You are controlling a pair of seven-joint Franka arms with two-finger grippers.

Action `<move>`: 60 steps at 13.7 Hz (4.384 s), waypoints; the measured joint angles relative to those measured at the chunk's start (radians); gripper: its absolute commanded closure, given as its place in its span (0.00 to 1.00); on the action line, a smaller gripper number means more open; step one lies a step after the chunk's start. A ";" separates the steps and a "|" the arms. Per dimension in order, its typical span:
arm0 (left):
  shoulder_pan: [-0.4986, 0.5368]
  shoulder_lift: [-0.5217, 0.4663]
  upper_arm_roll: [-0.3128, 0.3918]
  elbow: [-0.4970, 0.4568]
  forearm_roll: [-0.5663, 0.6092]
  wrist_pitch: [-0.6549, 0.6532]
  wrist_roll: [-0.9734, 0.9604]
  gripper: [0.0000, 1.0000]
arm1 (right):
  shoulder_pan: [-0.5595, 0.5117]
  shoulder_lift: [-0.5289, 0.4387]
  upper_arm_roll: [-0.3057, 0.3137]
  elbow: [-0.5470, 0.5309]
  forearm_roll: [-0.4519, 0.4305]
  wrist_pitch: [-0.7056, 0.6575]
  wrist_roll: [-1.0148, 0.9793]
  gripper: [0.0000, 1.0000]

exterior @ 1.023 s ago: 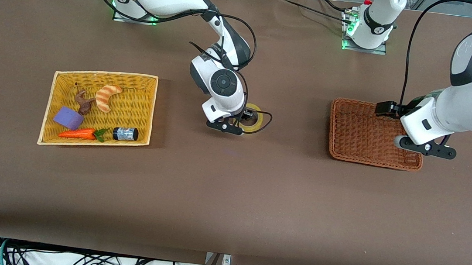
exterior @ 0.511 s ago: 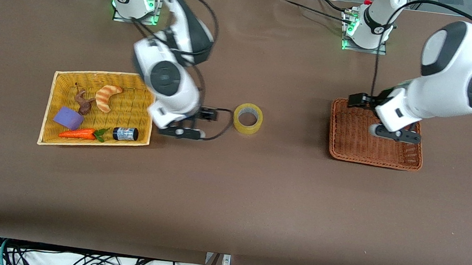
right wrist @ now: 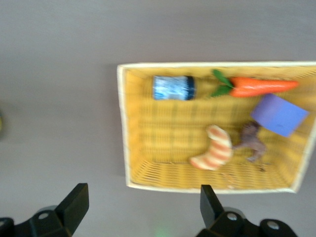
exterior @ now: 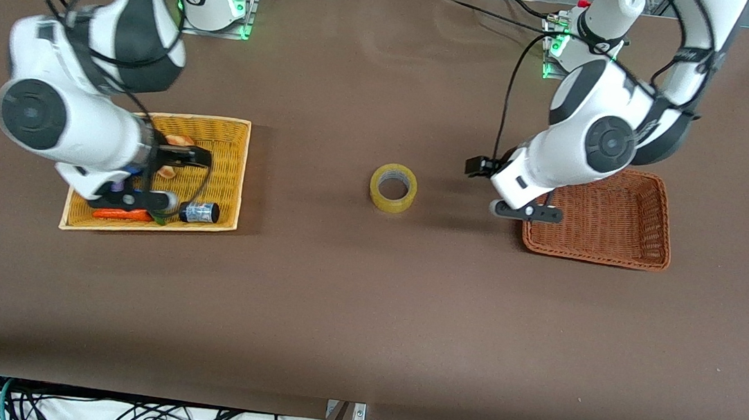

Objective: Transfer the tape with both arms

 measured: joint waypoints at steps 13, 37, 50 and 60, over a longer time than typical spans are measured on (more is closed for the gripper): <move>-0.211 0.301 -0.018 0.008 0.000 0.436 -0.195 0.00 | -0.004 -0.109 -0.226 0.053 -0.001 -0.215 -0.128 0.00; 0.300 0.009 0.020 0.063 0.133 -0.174 0.540 1.00 | -0.323 -0.234 -0.001 -0.021 -0.001 -0.083 -0.128 0.00; 0.456 0.085 0.012 -0.257 0.266 0.123 0.739 0.39 | -0.323 -0.217 0.004 0.005 -0.001 -0.070 -0.128 0.00; 0.458 -0.002 -0.023 0.079 0.266 -0.249 0.692 0.09 | -0.323 -0.215 0.005 0.006 -0.001 -0.070 -0.128 0.00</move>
